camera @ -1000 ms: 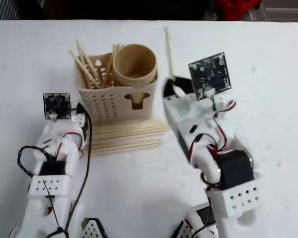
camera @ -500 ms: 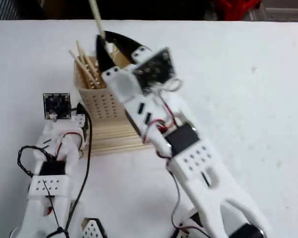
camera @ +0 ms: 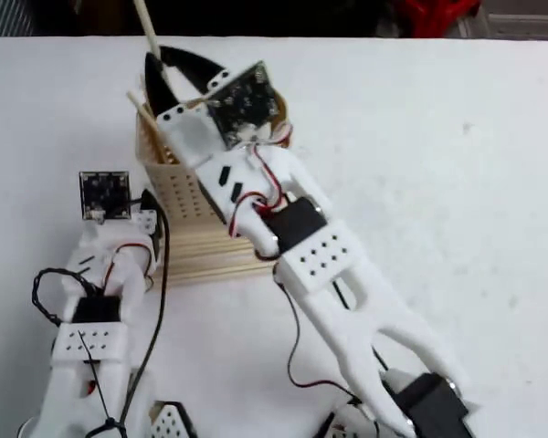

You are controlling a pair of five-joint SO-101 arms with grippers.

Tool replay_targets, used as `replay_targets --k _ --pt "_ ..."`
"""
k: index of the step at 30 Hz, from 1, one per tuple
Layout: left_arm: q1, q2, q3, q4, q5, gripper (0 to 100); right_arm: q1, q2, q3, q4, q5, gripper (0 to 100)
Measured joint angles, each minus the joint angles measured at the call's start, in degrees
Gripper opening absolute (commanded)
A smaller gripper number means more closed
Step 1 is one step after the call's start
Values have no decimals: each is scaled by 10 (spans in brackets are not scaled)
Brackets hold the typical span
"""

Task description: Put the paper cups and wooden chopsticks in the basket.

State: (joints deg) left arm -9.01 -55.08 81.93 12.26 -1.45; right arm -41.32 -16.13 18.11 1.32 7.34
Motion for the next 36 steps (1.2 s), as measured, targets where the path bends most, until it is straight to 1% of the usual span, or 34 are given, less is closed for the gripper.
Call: replay_targets --k 14,20,24,27,31,36 --pt "0 0 0 0 0 101 -1 41 -5 9 0 19" --pt "0 0 0 0 0 101 -2 41 -5 12 0 131" --pt "0 0 0 0 0 101 -2 41 -10 47 0 114" --pt "0 0 0 0 0 101 -2 41 -10 52 0 91" --pt "0 0 0 0 0 101 -2 38 -10 62 0 18" --pt "0 0 0 0 0 101 13 -26 -10 160 0 16"
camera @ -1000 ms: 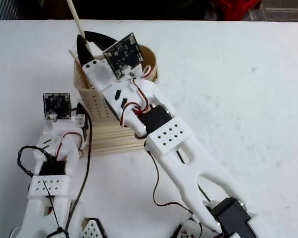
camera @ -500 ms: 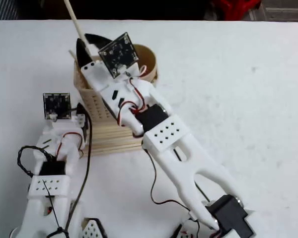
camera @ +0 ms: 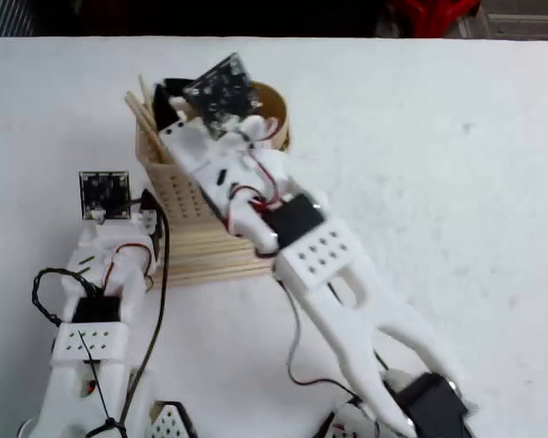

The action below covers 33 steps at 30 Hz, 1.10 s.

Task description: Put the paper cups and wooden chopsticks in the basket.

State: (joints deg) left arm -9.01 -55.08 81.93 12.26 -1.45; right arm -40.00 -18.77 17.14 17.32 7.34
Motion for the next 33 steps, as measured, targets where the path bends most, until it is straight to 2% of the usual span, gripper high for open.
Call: replay_targets --k 13,17,21,26,33 --pt "0 0 0 0 0 98 92 -249 -1 425 0 17" --pt "0 0 0 0 0 98 163 -310 -2 580 13 17" --pt "-15 0 0 0 0 98 276 -368 11 703 94 17" --pt "-41 0 -10 20 -26 98 422 -434 149 701 180 17" --pt "-52 0 -114 241 -92 98 556 -560 441 591 277 18"
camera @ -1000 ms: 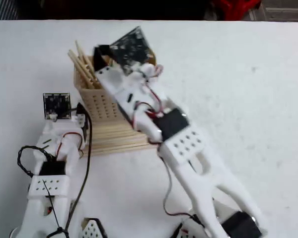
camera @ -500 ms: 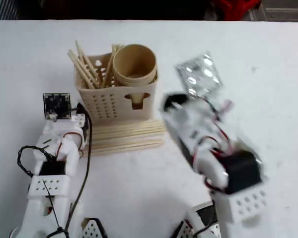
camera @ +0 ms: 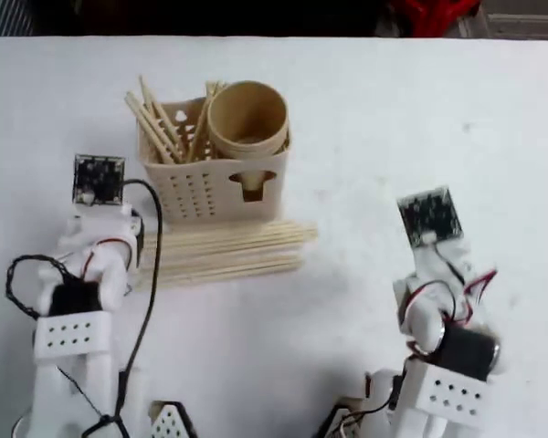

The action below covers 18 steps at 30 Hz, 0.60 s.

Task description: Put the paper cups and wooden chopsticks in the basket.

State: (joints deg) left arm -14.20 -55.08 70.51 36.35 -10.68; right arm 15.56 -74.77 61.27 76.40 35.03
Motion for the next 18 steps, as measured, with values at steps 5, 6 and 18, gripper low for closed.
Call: replay_targets --k 5,6,18 --pt "-1 0 -98 193 -68 99 39 -114 154 -25 31 18" --pt "-1 0 -118 235 -75 100 41 -137 176 -27 33 18" --pt "-1 -1 -217 494 -198 102 39 -277 338 -38 34 18"
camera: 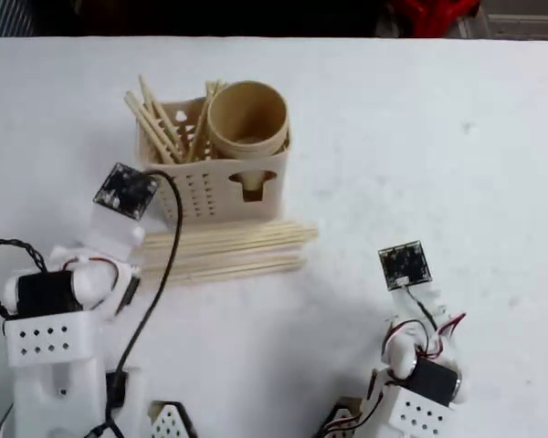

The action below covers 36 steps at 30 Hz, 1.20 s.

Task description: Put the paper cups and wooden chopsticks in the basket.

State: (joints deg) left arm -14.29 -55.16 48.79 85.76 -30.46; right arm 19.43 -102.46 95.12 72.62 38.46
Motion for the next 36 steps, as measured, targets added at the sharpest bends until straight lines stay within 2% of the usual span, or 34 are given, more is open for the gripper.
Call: replay_targets --k 5,10,16,21,36 --pt "68 0 -3 69 -40 102 -2 -2 7 -12 0 18" --pt "164 0 -3 76 -54 102 -1 -2 12 -14 0 18" --pt "234 3 -3 29 -39 102 -5 -2 12 -14 -62 18" --pt "285 75 -3 -18 -25 102 -5 -2 12 -16 -73 18" --pt "307 248 -75 -130 -24 102 -5 -2 14 -16 -74 18"
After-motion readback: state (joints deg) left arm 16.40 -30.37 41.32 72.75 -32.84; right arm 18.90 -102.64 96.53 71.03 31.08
